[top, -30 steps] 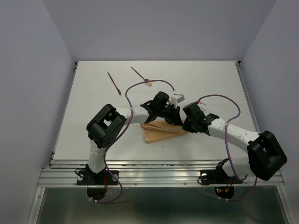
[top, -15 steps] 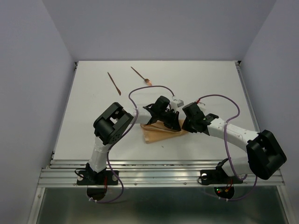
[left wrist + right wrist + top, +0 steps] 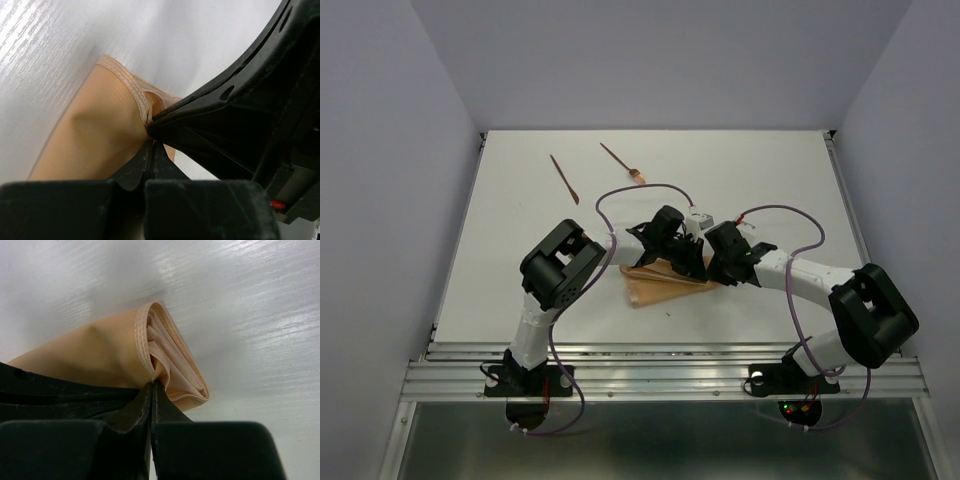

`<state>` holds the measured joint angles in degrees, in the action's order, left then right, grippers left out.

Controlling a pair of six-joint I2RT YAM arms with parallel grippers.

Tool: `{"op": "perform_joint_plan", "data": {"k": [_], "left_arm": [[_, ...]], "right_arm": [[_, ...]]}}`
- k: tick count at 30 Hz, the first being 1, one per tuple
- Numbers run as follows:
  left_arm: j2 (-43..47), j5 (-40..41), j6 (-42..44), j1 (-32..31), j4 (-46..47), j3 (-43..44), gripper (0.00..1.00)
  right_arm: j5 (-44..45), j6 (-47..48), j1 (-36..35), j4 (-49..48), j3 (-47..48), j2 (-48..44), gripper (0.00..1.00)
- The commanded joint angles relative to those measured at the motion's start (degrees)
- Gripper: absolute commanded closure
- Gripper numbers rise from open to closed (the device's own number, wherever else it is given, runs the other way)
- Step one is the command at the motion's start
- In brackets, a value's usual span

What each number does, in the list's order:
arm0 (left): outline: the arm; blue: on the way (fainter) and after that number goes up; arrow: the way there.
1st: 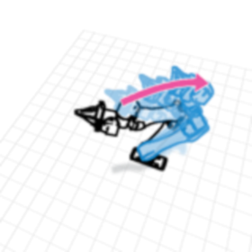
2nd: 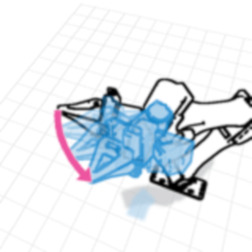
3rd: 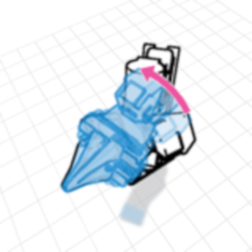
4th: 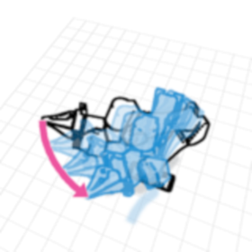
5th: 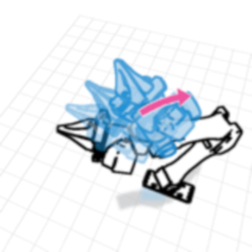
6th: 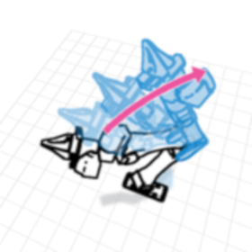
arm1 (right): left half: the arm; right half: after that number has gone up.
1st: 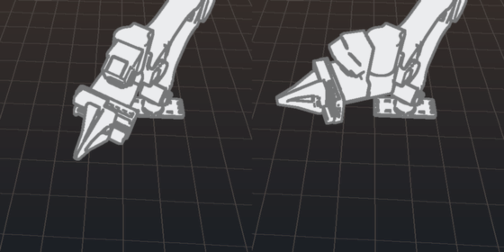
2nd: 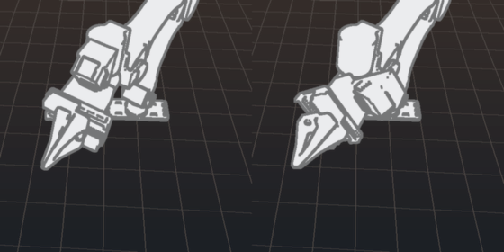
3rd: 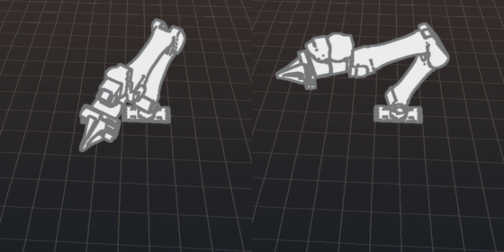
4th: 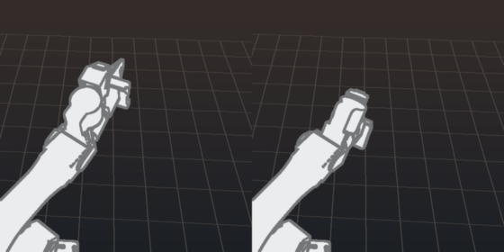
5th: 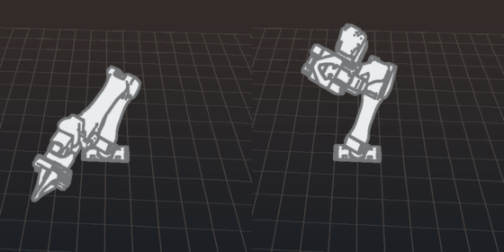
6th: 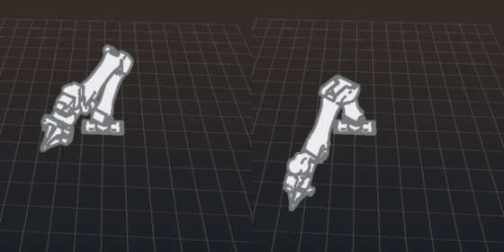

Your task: Fold the napkin into a case and place the utensils inside

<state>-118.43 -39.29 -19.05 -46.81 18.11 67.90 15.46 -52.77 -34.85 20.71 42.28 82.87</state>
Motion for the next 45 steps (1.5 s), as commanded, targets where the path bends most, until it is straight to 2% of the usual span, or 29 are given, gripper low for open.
{"op": "perform_joint_plan", "data": {"k": [1,8,13,18,19,21,22,27,35,39,41,45], "left_arm": [[5.23,-1.15,0.06,-0.30,-0.18,0.75,1.00],[11.11,1.67,0.15,0.84,-2.28,-1.63,1.00],[17.35,11.76,1.99,2.33,-7.81,-3.21,1.00],[23.67,16.78,3.58,6.01,-11.42,-5.75,1.00],[24.56,17.14,3.58,6.81,-11.60,-5.76,0.99],[26.14,17.84,3.32,8.48,-11.87,-7.77,0.89],[27.63,18.45,3.14,10.31,-12.04,-9.09,0.87],[29.31,23.11,1.12,14.90,-16.69,-11.12,0.87],[31.77,24.52,0.59,15.43,-17.93,-15.60,0.85],[34.40,27.32,0.59,15.43,-20.38,-15.61,0.80],[35.19,28.38,0.94,15.43,-21.70,-14.82,0.77],[36.60,30.32,2.26,15.43,-24.44,-12.79,0.74]], "right_arm": [[1.85,-1.80,0.31,-3.13,-0.27,0.36,0.98],[2.03,-1.90,0.31,-4.80,-3.60,0.36,0.98],[1.67,0.12,0.31,-7.35,-4.58,0.27,0.97],[1.15,3.81,0.31,-9.28,-3.96,2.11,0.97],[1.06,4.60,0.31,-9.63,-3.70,2.38,0.97],[1.06,7.50,0.31,-10.42,-2.74,3.00,0.96],[1.23,8.64,0.31,-11.21,-2.38,3.52,0.96],[3.78,16.55,0.83,-12.88,3.05,6.51,0.92],[2.47,29.12,2.07,-14.56,14.83,14.07,0.85],[0.45,31.06,2.60,-13.51,20.20,17.23,0.75],[-0.34,31.06,2.60,-10.61,23.61,18.20,0.74],[-1.40,30.01,2.60,-8.76,24.87,17.42,0.67]]}}
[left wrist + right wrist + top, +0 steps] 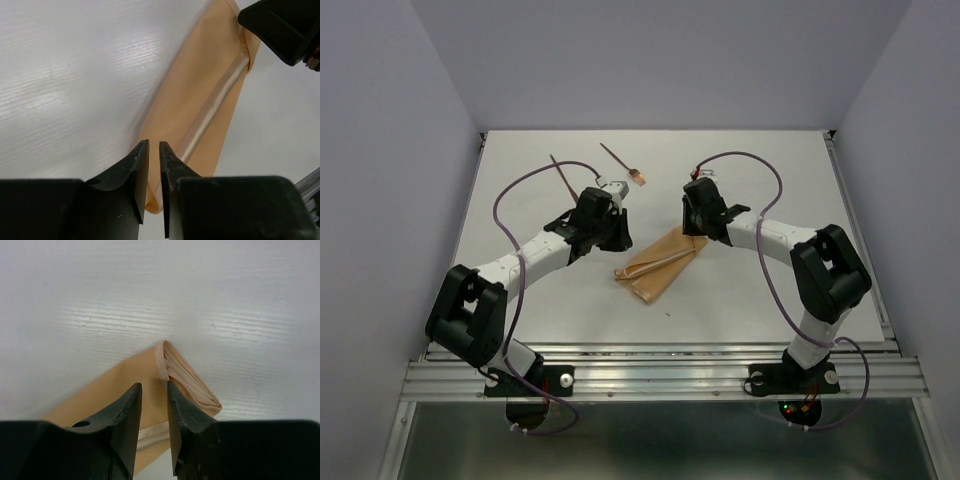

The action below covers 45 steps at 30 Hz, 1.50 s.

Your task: Fold the napkin into a case and place the utensils inside

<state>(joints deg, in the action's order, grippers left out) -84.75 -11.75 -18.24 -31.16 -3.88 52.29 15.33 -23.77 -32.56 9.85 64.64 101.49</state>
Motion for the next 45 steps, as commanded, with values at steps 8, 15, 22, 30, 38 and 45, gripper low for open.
{"op": "perform_joint_plan", "data": {"k": [8,15,22,30,38,45], "left_arm": [[3.36,3.83,7.95,-0.83,-8.33,5.98,0.70],[4.50,7.18,11.91,-3.91,-12.64,6.68,0.09],[5.21,4.98,15.86,-6.63,-12.64,6.33,0.11],[0.66,9.72,19.82,-13.93,-16.15,8.26,0.12],[-3.05,14.12,19.82,-17.71,-16.25,8.53,0.16],[-5.51,18.60,19.56,-19.20,-16.07,8.35,0.22]], "right_arm": [[-1.88,-5.32,0.30,5.35,-0.56,-10.35,0.54],[-10.05,-21.92,0.30,3.17,-14.97,-20.98,0.38],[-13.31,-31.42,-1.55,-5.79,-28.86,-25.82,0.37],[-14.89,-37.75,-2.78,-11.95,-31.07,-21.08,0.38],[-16.56,-41.27,-3.30,-14.86,-33.18,-20.37,0.38],[-17.44,-42.24,-3.30,-15.65,-33.79,-20.02,0.38]]}}
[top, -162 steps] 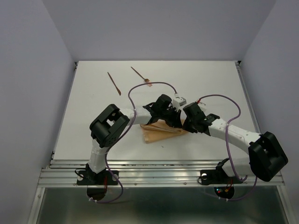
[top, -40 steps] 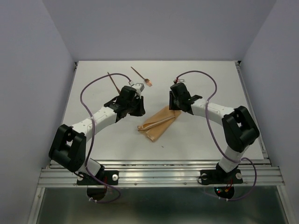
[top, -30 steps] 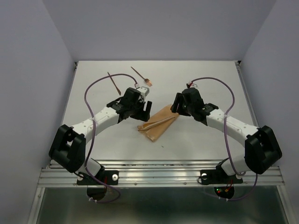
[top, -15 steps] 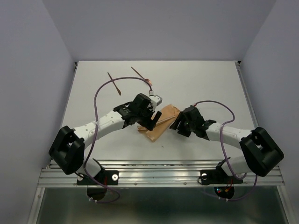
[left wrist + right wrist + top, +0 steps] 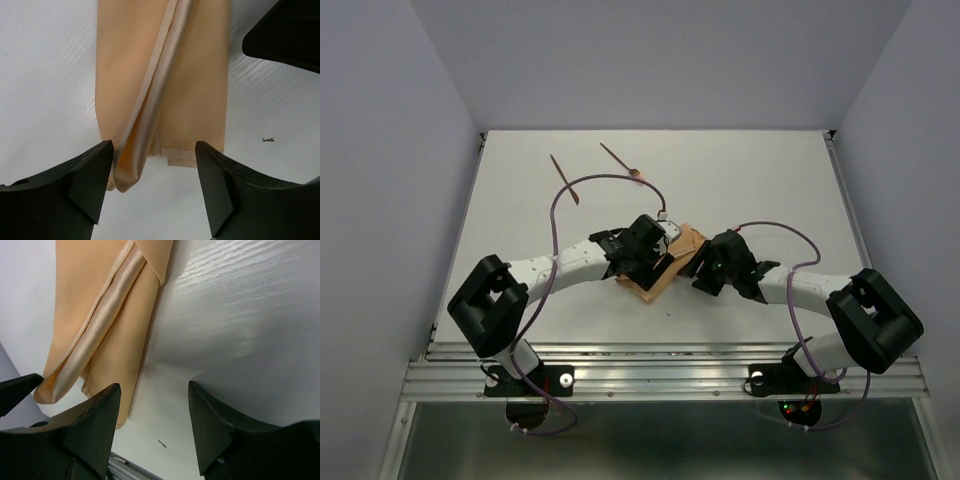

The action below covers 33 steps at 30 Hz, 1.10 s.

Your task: Fold the napkin into a case and place the utensils inside

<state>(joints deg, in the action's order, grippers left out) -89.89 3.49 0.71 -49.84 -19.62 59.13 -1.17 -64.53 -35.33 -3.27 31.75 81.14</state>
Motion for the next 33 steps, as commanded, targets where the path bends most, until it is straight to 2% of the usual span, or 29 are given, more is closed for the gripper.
{"op": "perform_joint_plan", "data": {"k": [1,17,20,22,23,25,26,27,33], "left_arm": [[-0.55,4.07,0.52,-0.60,0.01,1.51,0.23],[-3.54,12.60,0.35,-3.15,-0.07,1.51,0.30],[-3.98,12.86,0.08,-3.33,-0.16,1.69,0.38],[-3.89,12.69,-0.01,-3.50,-0.07,1.95,0.50],[-3.89,12.69,0.08,-3.50,-0.07,2.12,0.60],[-3.63,12.69,0.08,-3.50,-0.24,2.21,0.71],[-3.63,12.60,0.08,-3.50,-0.33,2.39,0.82],[-3.63,12.51,-0.01,-3.50,-0.51,2.82,1.00],[-3.54,9.53,-0.18,-3.59,-1.04,3.71,1.00]], "right_arm": [[-1.03,-1.56,-0.53,-2.71,-1.07,0.16,0.38],[-2.08,-2.35,-0.53,-4.03,-1.51,1.30,0.39],[-1.73,-2.26,-0.53,-3.94,-1.51,1.30,0.39],[-1.73,-2.18,-0.53,-4.11,-1.51,1.47,0.41],[-1.64,-2.18,-0.53,-4.12,-1.43,1.47,0.42],[-1.38,-2.09,-0.53,-4.20,-1.34,1.91,0.42],[-1.29,-1.91,-1.05,-4.29,-0.99,2.26,0.42],[-1.29,-1.83,-1.05,-4.38,-0.72,2.96,0.43],[-1.12,-2.17,-2.28,-6.05,0.33,6.57,0.46]]}}
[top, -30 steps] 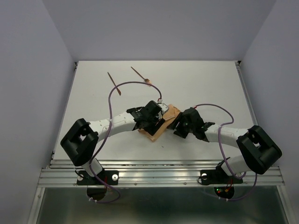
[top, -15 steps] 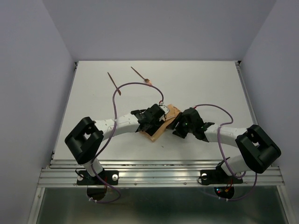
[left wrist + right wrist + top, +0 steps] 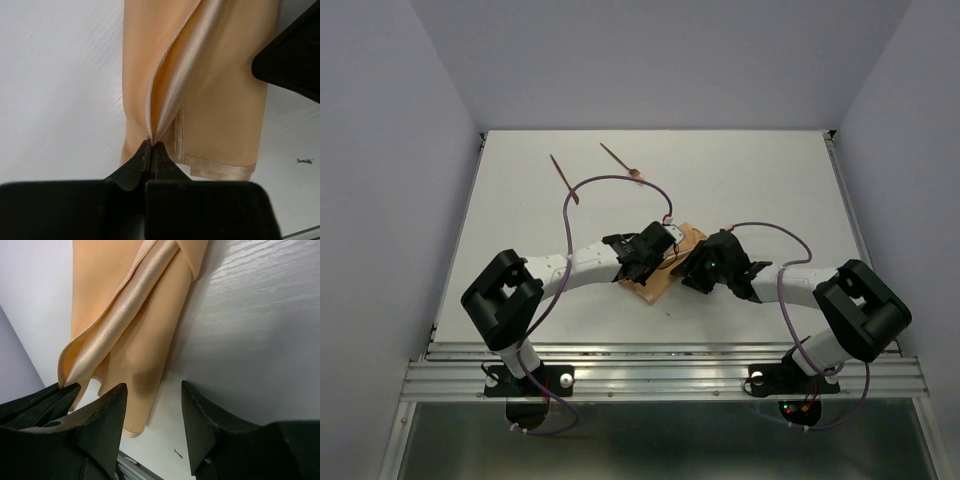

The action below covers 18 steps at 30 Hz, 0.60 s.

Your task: Fold the napkin into a case and place the utensils inside

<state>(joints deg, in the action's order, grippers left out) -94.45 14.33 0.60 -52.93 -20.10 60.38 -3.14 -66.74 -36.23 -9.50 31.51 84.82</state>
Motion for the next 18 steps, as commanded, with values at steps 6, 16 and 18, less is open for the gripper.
{"op": "perform_joint_plan", "data": {"k": [6,16,18], "left_arm": [[1.11,-4.30,-0.25,-0.60,-0.82,2.64,1.00],[1.73,-15.37,-3.14,-0.95,0.93,2.90,1.00],[1.82,-16.87,-3.59,-0.95,1.64,2.38,1.00]], "right_arm": [[1.38,-0.41,-2.00,-0.61,1.63,5.01,0.61],[1.91,0.03,-2.53,-0.43,2.33,6.41,0.79],[1.99,0.03,-3.06,-0.43,2.59,6.76,0.80]]}}
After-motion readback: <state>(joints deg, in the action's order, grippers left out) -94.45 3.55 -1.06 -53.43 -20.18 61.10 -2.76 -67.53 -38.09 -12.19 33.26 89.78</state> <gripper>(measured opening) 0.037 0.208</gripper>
